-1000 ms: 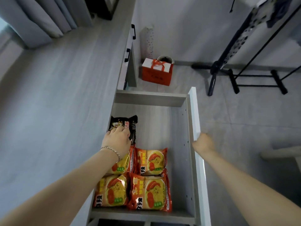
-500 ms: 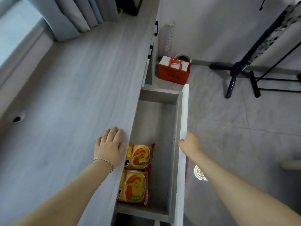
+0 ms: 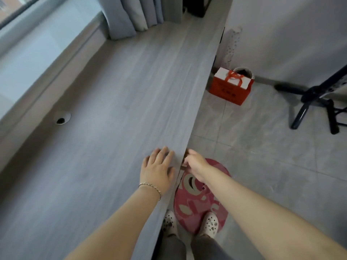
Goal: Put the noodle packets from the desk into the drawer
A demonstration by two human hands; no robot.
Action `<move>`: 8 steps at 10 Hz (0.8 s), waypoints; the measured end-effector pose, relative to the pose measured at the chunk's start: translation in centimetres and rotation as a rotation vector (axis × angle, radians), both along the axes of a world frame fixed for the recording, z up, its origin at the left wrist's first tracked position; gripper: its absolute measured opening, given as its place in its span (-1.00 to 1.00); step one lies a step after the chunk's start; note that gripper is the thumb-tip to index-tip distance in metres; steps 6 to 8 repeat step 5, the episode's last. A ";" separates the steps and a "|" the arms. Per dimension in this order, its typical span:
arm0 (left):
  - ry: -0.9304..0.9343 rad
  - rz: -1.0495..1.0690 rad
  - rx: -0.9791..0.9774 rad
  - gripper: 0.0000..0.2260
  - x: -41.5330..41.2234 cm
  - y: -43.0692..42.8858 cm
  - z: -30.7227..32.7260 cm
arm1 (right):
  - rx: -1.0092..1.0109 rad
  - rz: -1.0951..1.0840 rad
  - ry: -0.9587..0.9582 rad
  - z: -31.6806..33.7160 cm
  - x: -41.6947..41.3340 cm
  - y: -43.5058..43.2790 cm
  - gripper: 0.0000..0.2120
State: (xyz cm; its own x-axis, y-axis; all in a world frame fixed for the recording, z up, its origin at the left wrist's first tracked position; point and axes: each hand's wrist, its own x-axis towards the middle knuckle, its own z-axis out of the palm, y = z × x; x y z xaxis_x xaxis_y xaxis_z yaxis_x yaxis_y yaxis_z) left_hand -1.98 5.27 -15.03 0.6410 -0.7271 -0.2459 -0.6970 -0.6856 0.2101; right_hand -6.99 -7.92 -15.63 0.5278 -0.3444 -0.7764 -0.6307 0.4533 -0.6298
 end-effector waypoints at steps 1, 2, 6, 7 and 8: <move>0.000 -0.001 0.013 -0.55 -0.1 0.0 -0.1 | 0.003 0.021 0.026 -0.3 0.0 -0.5 -0.40; 0.009 -0.001 0.036 -0.55 -0.1 -0.3 0.3 | -0.166 0.307 0.065 0.6 0.0 -1.5 -0.56; 0.267 0.007 0.384 -0.75 2.6 -6.4 7.9 | -0.712 0.902 0.172 8.6 -0.5 -5.0 -0.70; 0.267 0.007 0.384 -0.75 2.6 -6.4 7.9 | -0.712 0.902 0.172 8.6 -0.5 -5.0 -0.70; 0.267 0.007 0.384 -0.75 2.6 -6.4 7.9 | -0.712 0.902 0.172 8.6 -0.5 -5.0 -0.70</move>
